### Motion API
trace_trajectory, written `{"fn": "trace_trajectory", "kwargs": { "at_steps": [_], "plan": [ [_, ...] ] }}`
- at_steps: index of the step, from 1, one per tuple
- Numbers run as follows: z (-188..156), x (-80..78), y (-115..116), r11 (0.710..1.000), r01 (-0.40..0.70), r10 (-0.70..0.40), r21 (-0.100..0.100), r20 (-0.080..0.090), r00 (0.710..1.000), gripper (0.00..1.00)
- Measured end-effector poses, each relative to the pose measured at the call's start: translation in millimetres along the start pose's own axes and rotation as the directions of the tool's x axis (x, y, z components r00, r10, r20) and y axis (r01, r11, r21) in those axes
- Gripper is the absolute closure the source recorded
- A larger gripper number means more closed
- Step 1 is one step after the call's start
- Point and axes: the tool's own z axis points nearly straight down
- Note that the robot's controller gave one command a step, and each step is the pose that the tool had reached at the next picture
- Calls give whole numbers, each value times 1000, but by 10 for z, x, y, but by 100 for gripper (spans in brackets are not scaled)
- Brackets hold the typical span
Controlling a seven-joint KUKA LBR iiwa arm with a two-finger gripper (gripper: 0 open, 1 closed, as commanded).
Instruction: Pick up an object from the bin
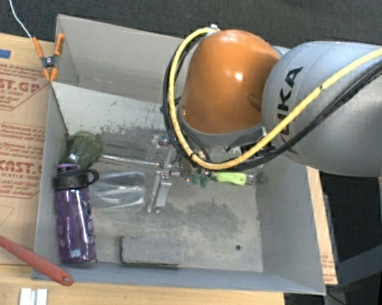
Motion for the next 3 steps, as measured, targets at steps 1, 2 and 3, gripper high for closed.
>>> {"fn": "trace_trajectory", "kwargs": {
  "at_steps": [1, 2, 3],
  "plan": [
    [78, 271, 158, 989, -147, 147, 1, -3, 989, 0],
    [1012, 215, 193, 989, -150, 150, -2, 4, 989, 0],
    [1517, 140, 246, 987, -158, 158, -19, 24, 987, 0]
  ]
}}
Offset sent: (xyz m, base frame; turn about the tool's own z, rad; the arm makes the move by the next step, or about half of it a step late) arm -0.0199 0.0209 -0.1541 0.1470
